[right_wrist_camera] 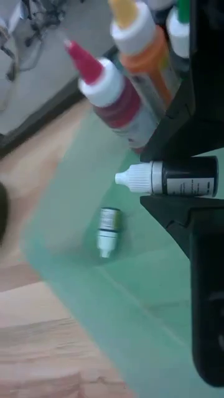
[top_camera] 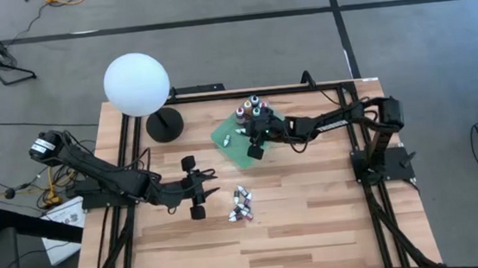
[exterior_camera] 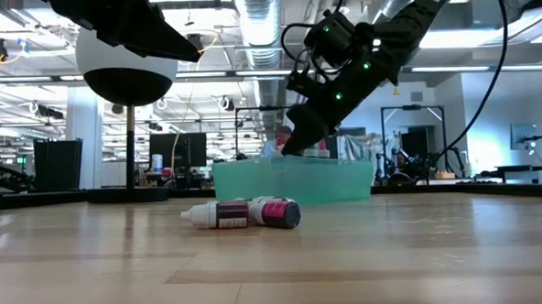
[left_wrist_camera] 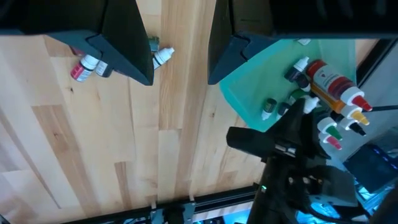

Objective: Pick & Place food coloring
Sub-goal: Put the right black food coloring bottle into the green bin

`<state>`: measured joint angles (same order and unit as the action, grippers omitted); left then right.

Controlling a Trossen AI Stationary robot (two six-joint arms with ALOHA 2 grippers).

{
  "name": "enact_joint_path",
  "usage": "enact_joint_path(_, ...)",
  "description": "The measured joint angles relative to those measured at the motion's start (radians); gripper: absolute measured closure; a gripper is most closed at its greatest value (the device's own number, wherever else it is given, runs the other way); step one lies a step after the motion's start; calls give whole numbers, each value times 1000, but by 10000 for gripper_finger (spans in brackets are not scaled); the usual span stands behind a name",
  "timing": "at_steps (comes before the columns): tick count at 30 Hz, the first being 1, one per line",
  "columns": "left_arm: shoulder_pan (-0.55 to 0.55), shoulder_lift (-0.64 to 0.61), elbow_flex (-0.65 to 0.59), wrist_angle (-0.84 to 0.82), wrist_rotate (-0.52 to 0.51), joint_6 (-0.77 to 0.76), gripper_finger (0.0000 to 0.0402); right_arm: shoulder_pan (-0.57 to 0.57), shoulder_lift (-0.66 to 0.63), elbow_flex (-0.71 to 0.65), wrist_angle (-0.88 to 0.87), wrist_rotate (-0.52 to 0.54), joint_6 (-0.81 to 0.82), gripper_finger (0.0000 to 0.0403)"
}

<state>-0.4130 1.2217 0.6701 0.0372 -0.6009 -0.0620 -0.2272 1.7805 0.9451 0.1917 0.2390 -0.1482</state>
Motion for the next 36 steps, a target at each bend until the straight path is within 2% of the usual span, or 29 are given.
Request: enact_joint_path(36, 9, 8, -1, -1, 13, -6, 256, -18, 0, 0, 27, -2, 10, 315)
